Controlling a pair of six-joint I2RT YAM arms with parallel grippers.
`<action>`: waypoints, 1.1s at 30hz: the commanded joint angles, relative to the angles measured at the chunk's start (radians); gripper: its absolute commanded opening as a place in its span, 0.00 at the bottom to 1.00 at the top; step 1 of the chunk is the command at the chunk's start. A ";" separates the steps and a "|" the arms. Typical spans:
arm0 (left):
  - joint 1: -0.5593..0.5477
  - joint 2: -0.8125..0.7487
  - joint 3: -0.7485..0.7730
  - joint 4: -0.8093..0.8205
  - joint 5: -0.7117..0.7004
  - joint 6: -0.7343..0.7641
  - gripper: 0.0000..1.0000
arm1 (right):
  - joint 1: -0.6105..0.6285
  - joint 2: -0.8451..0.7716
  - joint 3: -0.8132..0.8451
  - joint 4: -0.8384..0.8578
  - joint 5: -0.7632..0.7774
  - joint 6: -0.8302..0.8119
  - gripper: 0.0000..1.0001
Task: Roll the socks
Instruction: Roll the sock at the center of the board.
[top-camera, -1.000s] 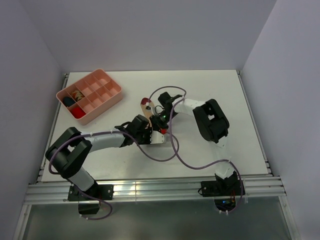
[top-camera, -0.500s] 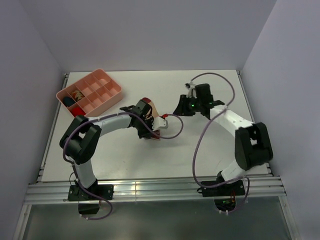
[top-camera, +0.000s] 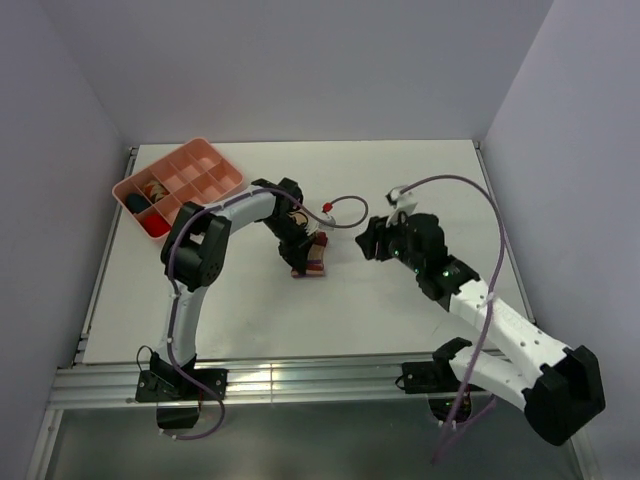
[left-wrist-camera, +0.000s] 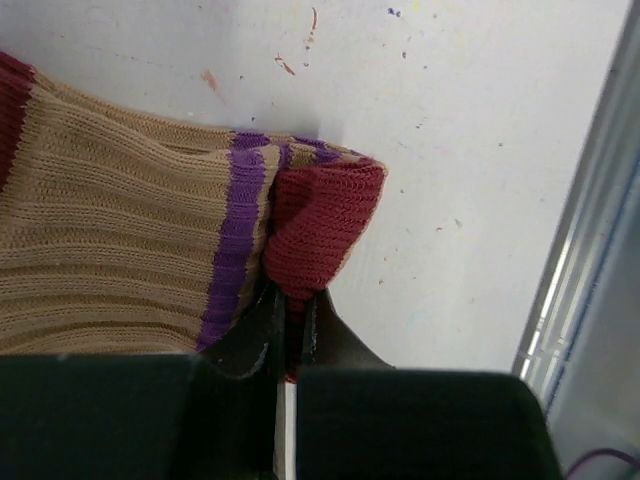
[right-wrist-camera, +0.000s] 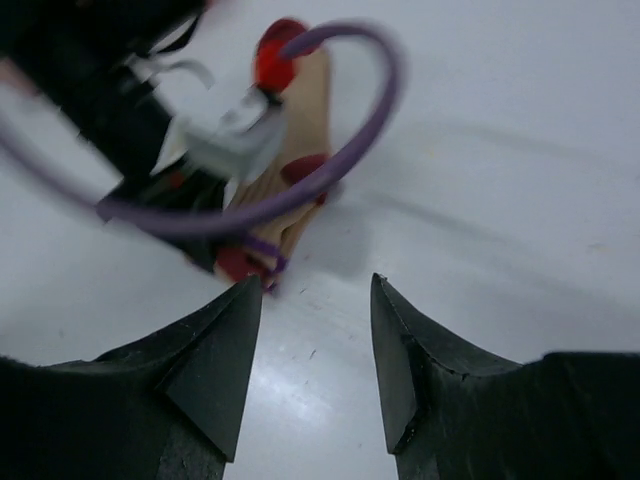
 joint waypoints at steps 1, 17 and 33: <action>0.013 0.083 0.046 -0.183 0.054 0.066 0.01 | 0.153 -0.097 -0.078 0.064 0.154 -0.119 0.55; 0.062 0.164 0.144 -0.275 -0.009 0.069 0.01 | 0.699 0.320 0.042 0.133 0.496 -0.447 0.58; 0.065 0.179 0.147 -0.285 -0.014 0.071 0.01 | 0.818 0.659 0.173 0.178 0.616 -0.618 0.56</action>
